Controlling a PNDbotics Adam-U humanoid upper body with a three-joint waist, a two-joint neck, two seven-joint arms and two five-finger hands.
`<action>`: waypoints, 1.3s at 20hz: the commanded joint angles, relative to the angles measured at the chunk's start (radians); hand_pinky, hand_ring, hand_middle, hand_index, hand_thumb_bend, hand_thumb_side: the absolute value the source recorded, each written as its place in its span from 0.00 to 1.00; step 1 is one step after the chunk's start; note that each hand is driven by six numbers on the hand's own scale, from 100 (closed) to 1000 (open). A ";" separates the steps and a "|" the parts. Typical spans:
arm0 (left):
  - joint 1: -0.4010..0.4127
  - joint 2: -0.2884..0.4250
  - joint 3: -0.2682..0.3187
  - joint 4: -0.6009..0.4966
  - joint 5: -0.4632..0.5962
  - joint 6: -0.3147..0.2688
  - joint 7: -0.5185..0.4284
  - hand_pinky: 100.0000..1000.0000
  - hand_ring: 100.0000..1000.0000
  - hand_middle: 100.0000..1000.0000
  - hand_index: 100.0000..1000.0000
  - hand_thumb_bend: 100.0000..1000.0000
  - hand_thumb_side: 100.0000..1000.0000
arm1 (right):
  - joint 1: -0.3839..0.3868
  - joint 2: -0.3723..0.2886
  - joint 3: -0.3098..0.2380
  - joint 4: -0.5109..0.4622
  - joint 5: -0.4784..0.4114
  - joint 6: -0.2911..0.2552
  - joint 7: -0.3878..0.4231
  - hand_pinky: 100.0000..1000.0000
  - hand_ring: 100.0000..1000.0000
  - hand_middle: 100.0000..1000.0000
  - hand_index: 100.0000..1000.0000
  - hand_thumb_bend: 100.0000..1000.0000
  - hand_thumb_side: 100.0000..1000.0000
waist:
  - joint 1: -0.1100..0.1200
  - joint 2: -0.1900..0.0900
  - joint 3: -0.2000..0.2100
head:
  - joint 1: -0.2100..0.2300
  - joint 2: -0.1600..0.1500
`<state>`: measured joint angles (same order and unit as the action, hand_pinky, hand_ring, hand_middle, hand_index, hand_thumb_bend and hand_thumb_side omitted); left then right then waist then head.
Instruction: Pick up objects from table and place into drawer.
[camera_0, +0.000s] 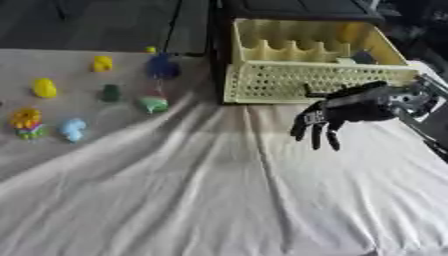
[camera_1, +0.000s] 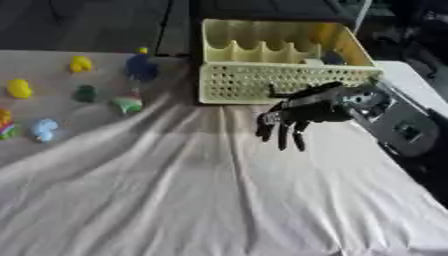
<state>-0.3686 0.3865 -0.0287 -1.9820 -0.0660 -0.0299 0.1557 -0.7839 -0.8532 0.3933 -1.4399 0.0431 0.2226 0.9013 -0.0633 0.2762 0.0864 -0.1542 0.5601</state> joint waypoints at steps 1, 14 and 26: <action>-0.002 0.006 0.000 -0.018 0.005 0.002 -0.002 0.53 0.68 0.67 0.95 0.00 0.96 | -0.028 -0.016 -0.026 0.020 0.019 -0.012 0.006 0.38 0.60 0.73 0.82 0.00 1.00 | 0.002 -0.015 0.001 | -0.005 -0.007; -0.002 0.002 -0.006 -0.018 0.008 0.003 -0.013 0.53 0.68 0.67 0.95 0.00 0.96 | -0.083 0.008 -0.035 0.075 0.051 -0.053 0.006 0.37 0.58 0.72 0.81 0.00 1.00 | -0.006 -0.005 0.009 | -0.012 -0.027; -0.006 -0.001 -0.009 -0.018 0.009 0.000 -0.021 0.53 0.68 0.67 0.95 0.00 0.96 | -0.123 0.024 -0.060 0.146 0.111 -0.094 0.006 0.34 0.56 0.69 0.79 0.00 1.00 | -0.011 0.012 0.023 | -0.019 -0.059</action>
<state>-0.3620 0.3780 -0.0378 -1.9820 -0.0617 -0.0288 0.1388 -0.8832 -0.8087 0.3513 -1.2976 0.1452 0.1352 0.9076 -0.0761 0.3050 0.1100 -0.1699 0.5157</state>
